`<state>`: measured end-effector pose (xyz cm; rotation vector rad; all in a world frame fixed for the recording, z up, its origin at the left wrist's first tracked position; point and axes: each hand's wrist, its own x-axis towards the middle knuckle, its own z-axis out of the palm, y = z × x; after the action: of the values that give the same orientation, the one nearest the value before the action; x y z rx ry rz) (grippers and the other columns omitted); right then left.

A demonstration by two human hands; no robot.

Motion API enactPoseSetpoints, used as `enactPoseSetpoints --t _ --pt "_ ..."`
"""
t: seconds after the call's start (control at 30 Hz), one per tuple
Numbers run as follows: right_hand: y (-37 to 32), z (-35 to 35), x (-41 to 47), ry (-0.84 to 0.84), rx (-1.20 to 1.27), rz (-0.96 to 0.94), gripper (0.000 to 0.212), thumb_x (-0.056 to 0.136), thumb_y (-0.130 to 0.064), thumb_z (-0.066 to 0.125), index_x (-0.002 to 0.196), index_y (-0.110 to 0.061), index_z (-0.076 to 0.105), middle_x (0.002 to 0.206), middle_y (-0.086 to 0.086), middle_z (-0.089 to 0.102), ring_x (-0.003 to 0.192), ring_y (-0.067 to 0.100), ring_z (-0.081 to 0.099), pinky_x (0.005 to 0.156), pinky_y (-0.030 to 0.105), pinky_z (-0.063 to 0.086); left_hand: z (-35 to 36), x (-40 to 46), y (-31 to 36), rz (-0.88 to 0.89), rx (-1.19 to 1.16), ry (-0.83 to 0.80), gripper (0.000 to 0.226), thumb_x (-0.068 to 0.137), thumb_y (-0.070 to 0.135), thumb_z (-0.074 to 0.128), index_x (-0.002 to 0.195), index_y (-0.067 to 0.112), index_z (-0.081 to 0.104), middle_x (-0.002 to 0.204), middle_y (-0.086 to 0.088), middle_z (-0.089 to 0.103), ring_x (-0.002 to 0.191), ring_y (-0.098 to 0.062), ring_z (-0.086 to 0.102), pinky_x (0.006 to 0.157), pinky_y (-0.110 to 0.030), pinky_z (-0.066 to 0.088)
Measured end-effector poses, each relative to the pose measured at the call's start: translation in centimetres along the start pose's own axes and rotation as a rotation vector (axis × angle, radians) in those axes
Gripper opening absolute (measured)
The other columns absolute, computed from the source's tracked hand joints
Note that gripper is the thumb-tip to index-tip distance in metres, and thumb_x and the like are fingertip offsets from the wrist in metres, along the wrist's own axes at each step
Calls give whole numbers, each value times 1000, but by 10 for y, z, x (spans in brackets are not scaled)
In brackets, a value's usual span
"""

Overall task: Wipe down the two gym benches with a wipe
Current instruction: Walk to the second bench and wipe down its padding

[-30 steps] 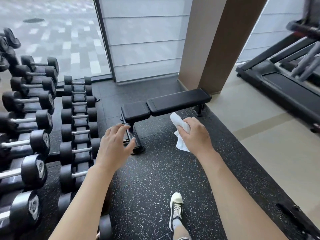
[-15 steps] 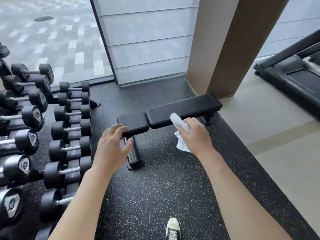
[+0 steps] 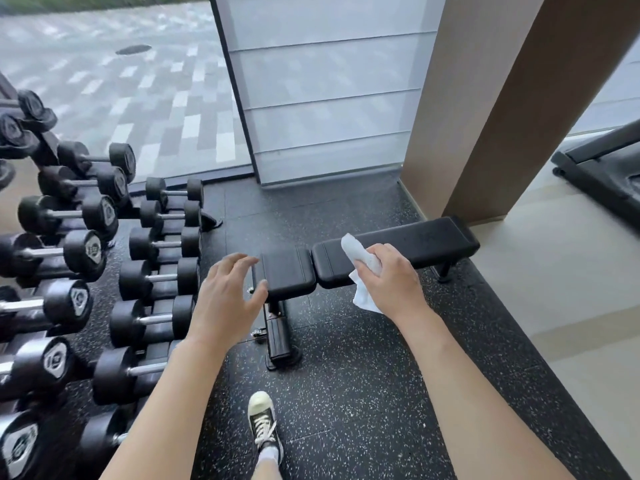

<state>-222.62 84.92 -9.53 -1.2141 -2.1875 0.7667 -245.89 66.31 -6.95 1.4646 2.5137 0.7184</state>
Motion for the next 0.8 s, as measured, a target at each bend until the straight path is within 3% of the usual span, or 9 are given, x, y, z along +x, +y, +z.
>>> enactPoseSetpoints --t 0.37,0.57,0.8 --pt "-46 65 155 7 -99 19 17 98 -45 61 96 -28 62 99 -11 60 85 15 58 71 35 42 -7 176 -85 40 -101 47 49 101 37 62 145 17 57 151 -4 52 142 -25 43 118 -46 36" --pt "-82 144 237 -68 -108 64 17 98 -46 59 95 -30 61 97 -11 59 86 14 58 74 39 48 -10 271 -158 18 -124 5 49 101 36 62 145 16 57 149 -4 53 141 -25 44 118 -47 37" --pt "-79 214 290 -185 -96 164 15 97 -44 62 92 -30 60 94 -11 59 86 10 57 76 37 46 15 350 -218 -42 -176 -49 48 100 33 64 144 12 58 149 -8 53 142 -29 44 120 -49 36"
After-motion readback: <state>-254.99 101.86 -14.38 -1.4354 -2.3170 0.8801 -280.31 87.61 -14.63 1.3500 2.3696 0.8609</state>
